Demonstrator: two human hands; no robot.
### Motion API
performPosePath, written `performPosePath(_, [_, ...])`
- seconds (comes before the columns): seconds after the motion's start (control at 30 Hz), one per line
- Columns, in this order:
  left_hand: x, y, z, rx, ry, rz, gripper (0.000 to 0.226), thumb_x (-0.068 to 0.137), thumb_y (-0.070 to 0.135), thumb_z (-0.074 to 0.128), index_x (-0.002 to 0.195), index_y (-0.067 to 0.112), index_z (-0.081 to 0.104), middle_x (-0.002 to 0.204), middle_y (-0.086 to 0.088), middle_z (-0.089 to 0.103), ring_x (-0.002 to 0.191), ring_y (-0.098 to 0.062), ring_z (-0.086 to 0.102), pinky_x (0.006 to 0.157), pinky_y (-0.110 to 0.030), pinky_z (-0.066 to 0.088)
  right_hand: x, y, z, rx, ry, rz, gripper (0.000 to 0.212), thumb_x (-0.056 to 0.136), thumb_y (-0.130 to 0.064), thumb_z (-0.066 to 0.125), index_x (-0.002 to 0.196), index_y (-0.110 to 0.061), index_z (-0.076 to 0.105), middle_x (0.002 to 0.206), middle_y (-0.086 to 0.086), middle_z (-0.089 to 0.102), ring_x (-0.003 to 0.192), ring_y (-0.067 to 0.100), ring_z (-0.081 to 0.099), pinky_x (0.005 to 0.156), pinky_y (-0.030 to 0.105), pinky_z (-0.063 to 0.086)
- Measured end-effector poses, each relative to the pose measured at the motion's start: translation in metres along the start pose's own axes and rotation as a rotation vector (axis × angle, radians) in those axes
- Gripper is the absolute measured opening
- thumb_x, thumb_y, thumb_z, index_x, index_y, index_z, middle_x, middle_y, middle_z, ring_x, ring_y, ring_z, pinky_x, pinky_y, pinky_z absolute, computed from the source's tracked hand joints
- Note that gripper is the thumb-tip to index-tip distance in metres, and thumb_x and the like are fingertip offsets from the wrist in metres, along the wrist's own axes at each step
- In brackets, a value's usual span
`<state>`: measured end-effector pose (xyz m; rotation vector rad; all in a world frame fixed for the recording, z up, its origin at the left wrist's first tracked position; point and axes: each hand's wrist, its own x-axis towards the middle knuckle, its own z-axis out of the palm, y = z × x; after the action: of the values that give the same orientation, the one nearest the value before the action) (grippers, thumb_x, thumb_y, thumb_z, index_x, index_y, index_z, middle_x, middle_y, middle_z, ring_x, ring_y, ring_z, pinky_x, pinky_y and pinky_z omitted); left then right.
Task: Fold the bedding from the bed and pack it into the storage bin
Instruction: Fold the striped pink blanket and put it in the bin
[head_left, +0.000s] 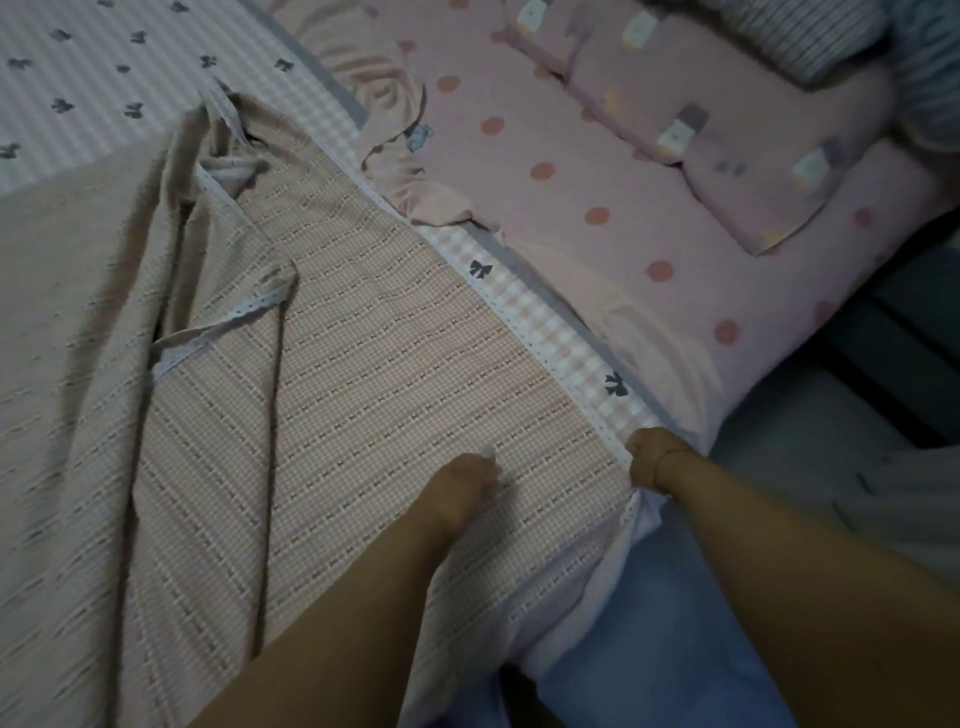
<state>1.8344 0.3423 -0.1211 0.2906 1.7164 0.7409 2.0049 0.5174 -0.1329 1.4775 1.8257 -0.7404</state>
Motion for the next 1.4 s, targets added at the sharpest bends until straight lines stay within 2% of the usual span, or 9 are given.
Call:
performPosePath(0.2, [0.003,-0.002,0.051,0.037,-0.131,-0.006,0.026,0.098,0.032,0.045,0.089,0.016,0.063,0.09,-0.013,0.059,0.081,-0.026,0.053,0.091,-0.039,0.044,0.001,0.034,0.02,0.374,0.176,-0.134,0.022,0.086,0.0,0.053,0.104,-0.004,0.065,0.113,0.013,0.064,0.099,0.025,0.059,0.082,0.022,0.046])
performPosePath(0.33, [0.008,-0.006,0.083,-0.003,-0.176,-0.051,0.031,0.1,0.028,0.043,0.074,0.019,0.056,0.08,-0.004,0.055,0.074,-0.018,0.047,0.067,-0.027,0.04,-0.012,0.039,0.032,0.315,-0.183,-0.14,0.017,0.095,-0.011,0.046,0.104,-0.014,0.059,0.076,-0.002,0.05,0.06,0.003,0.038,0.051,0.011,0.037])
performPosePath(0.4, [0.011,-0.009,0.093,-0.044,-0.168,-0.084,0.024,0.099,0.026,0.044,0.086,0.016,0.06,0.092,-0.006,0.059,0.086,-0.02,0.052,0.068,-0.028,0.041,-0.012,0.05,0.038,0.027,-0.205,-0.061,0.016,0.098,-0.016,0.04,0.111,-0.017,0.051,0.072,-0.002,0.042,0.06,0.007,0.035,0.061,0.016,0.04])
performPosePath(0.53, [0.011,-0.01,0.104,-0.064,-0.174,-0.114,0.026,0.101,0.031,0.041,0.111,0.014,0.058,0.108,-0.003,0.058,0.098,-0.018,0.054,0.081,-0.03,0.043,-0.008,0.06,0.04,-0.08,-0.164,-0.105,0.033,0.097,-0.014,0.041,0.123,-0.003,0.058,0.132,0.015,0.055,0.116,0.025,0.052,0.104,0.032,0.039])
performPosePath(0.77, [0.002,-0.007,0.094,-0.101,-0.131,-0.105,0.018,0.099,0.022,0.045,0.101,0.012,0.06,0.099,-0.007,0.057,0.089,-0.019,0.054,0.069,-0.026,0.045,-0.005,0.045,0.038,-0.12,-0.172,-0.013,0.048,0.1,-0.021,0.037,0.144,-0.004,0.033,0.153,0.013,0.029,0.139,0.031,0.031,0.115,0.042,0.026])
performPosePath(0.9, [-0.002,-0.015,0.071,-0.152,-0.058,-0.045,0.027,0.099,0.029,0.044,0.084,0.016,0.062,0.09,-0.005,0.059,0.076,-0.015,0.053,0.067,-0.026,0.045,-0.014,0.023,0.02,0.006,0.103,-0.037,0.043,0.098,-0.025,0.035,0.136,-0.008,0.045,0.143,0.015,0.043,0.125,0.031,0.046,0.106,0.037,0.038])
performPosePath(1.0, [-0.011,-0.017,0.043,-0.222,-0.035,-0.03,0.037,0.1,0.032,0.042,0.102,0.005,0.066,0.092,-0.017,0.066,0.067,-0.011,0.051,0.081,-0.039,0.048,-0.021,-0.024,0.017,0.072,0.105,-0.181,0.034,0.099,-0.022,0.032,0.123,-0.012,0.053,0.136,0.015,0.049,0.121,0.03,0.049,0.103,0.036,0.039])
performPosePath(1.1, [-0.017,-0.02,0.003,-0.294,0.037,0.007,0.038,0.1,0.033,0.041,0.072,0.017,0.061,0.063,-0.004,0.057,0.049,-0.006,0.044,0.056,-0.027,0.042,-0.028,-0.084,0.021,0.161,0.064,-0.34,0.03,0.098,-0.02,0.037,0.11,-0.007,0.061,0.12,0.014,0.061,0.108,0.029,0.057,0.095,0.034,0.045])
performPosePath(1.4, [-0.039,-0.051,-0.138,-0.147,0.622,0.06,0.024,0.091,0.034,0.052,0.088,0.012,0.063,0.089,-0.01,0.066,0.08,-0.024,0.059,0.084,-0.035,0.047,-0.07,-0.248,0.058,0.407,-0.1,-0.59,0.029,0.088,-0.017,0.046,0.114,-0.02,0.059,0.1,0.008,0.064,0.093,0.027,0.062,0.083,0.039,0.052])
